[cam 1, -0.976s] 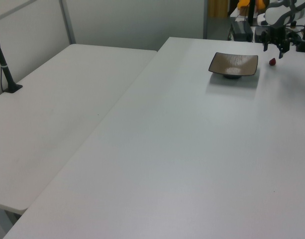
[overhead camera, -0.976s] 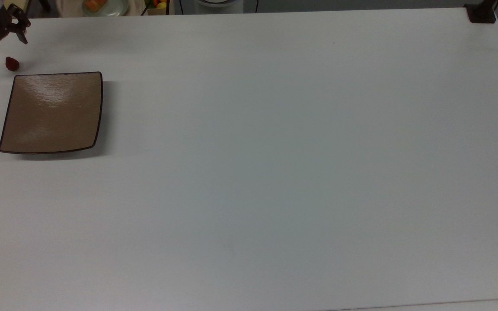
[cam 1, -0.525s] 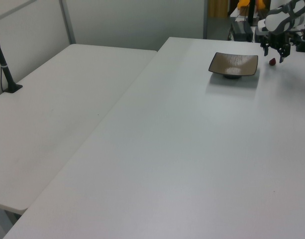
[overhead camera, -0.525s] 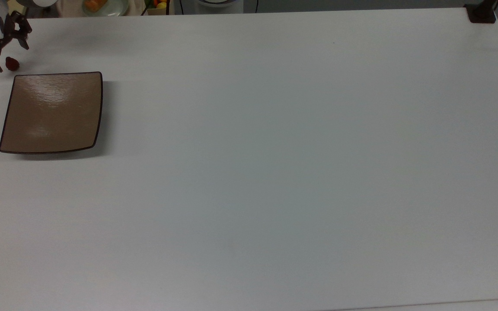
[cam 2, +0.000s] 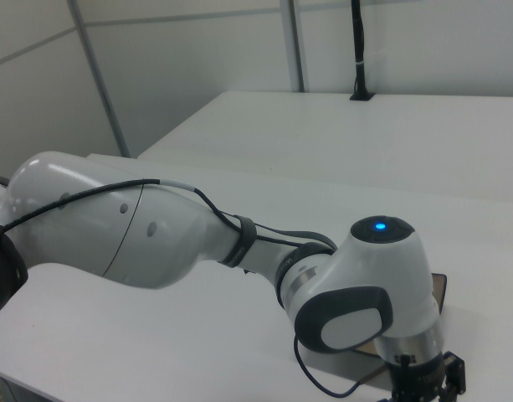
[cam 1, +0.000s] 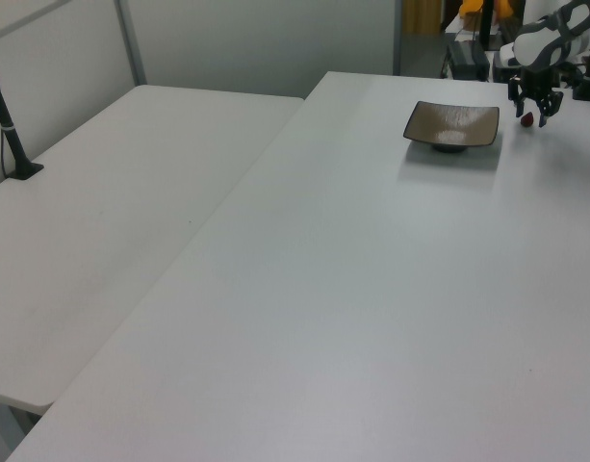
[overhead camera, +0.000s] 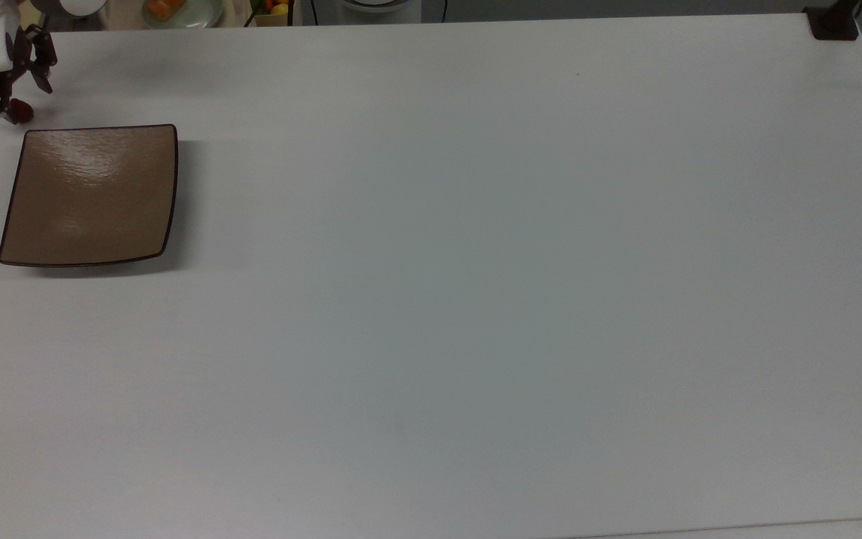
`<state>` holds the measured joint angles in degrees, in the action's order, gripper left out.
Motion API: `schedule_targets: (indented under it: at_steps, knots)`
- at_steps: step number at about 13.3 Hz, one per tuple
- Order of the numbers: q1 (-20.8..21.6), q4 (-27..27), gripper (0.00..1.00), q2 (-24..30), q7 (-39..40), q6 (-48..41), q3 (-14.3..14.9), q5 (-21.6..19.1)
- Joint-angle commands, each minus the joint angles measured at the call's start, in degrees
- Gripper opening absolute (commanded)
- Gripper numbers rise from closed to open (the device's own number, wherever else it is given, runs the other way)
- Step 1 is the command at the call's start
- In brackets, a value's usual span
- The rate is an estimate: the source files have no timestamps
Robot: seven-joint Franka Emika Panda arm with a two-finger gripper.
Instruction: Strawberries on a ceramic plate
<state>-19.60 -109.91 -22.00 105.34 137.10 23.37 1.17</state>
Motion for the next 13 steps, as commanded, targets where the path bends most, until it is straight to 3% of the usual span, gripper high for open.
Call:
schedule_targets:
  at_steps: [1,9,10,11,13]
  knots:
    - [-0.61,-1.09,0.71,0.20,2.68,2.47,0.89,0.15]
    - [-0.53,-1.09,0.71,-0.94,1.80,6.60,0.80,-1.78]
    - [-0.53,-1.09,0.60,-0.94,1.80,6.51,0.80,-1.78]
    - [-0.53,-1.18,0.56,-0.94,1.80,6.51,0.80,-1.78]
    - [-0.44,-1.18,0.54,-0.94,1.71,6.16,0.80,-1.87]
